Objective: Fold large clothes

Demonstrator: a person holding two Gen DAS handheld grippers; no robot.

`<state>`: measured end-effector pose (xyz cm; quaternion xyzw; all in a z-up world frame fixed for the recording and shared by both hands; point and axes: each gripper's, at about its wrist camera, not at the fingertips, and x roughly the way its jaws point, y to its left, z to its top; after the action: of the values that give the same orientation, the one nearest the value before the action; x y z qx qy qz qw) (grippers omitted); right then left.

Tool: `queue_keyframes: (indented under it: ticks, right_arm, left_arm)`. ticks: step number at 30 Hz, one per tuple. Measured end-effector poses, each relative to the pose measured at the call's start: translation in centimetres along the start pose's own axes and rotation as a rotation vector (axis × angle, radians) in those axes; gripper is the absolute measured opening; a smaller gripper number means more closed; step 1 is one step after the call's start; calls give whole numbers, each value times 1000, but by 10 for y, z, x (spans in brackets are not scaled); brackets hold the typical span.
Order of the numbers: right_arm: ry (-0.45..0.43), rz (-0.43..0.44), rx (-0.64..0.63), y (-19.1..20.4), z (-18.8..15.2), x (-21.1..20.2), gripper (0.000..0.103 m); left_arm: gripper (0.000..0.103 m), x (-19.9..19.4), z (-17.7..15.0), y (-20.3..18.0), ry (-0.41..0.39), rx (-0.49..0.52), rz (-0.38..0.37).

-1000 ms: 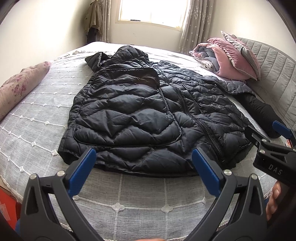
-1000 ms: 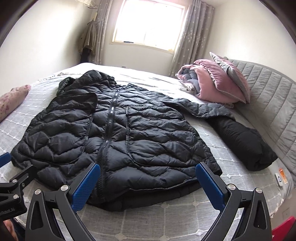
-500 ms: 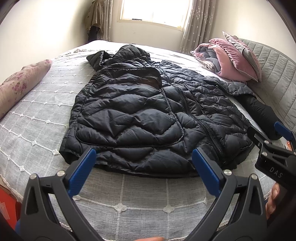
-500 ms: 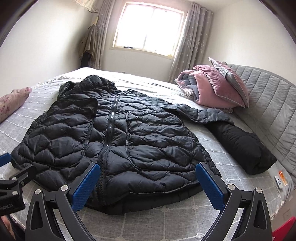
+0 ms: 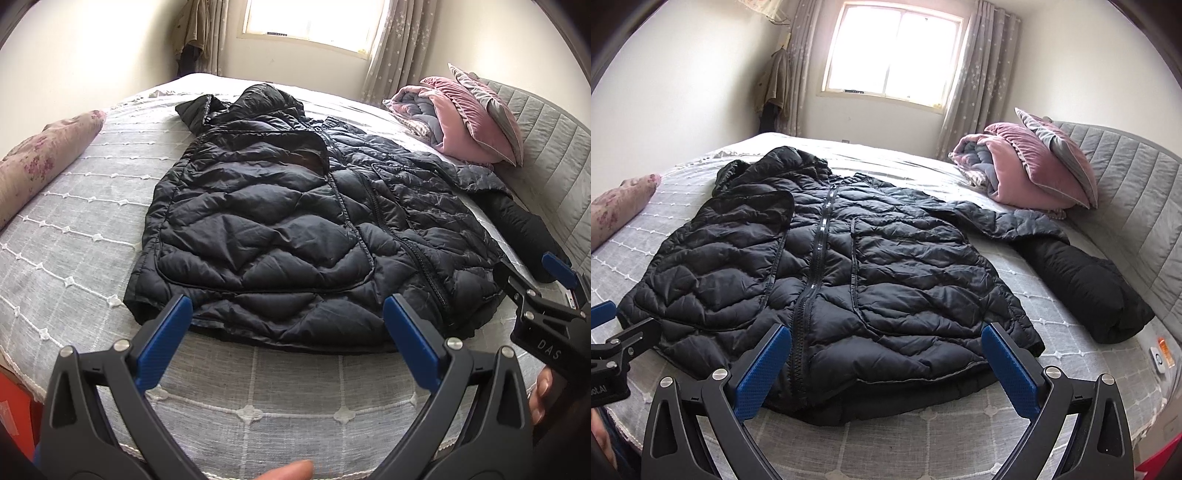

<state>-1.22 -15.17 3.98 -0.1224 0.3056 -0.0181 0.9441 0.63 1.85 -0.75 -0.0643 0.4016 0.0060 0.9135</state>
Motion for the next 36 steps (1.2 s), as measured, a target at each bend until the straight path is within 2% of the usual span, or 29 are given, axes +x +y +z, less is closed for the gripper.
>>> queue_keyframes:
  ticks: [4, 9, 13, 17, 19, 23, 26, 28, 29, 30, 31, 34, 36]
  right_arm:
    - [22, 23, 16, -5, -1, 4, 103]
    - [20, 47, 29, -26, 5, 6, 103]
    - [60, 81, 184, -80, 8, 23, 103]
    - [182, 31, 368, -136, -2, 54, 103]
    - [256, 20, 459, -158, -11, 72, 103]
    - [376, 101, 718, -194, -39, 101, 102]
    - [416, 129, 809, -202, -49, 112, 100]
    - [430, 131, 852, -205, -53, 118, 97]
    - [432, 136, 881, -208, -54, 121, 94]
    - [431, 148, 908, -211, -56, 124, 92]
    - [435, 169, 936, -213, -57, 129, 87]
    - [452, 232, 1005, -221, -61, 147, 66]
    - [456, 229, 1020, -223, -59, 156, 55]
  left_arm:
    - [103, 4, 3, 10, 20, -37, -28]
    - [103, 4, 11, 37, 12, -91, 7]
    - [103, 11, 15, 82, 41, -236, 8]
    - [103, 22, 8, 119, 100, -366, 53]
    - [103, 31, 4, 129, 130, -418, 16]
    - [100, 47, 1, 126, 150, -447, -35]
    - [92, 59, 0, 113, 173, -437, -62]
    - [75, 67, 2, 106, 175, -426, -79]
    - [71, 68, 2, 103, 169, -414, -77]
    - [61, 70, 3, 99, 158, -396, -72]
    - [47, 70, 4, 95, 151, -380, -78]
    - [23, 71, 7, 88, 145, -345, -112]
    - [16, 68, 8, 89, 128, -336, -110]
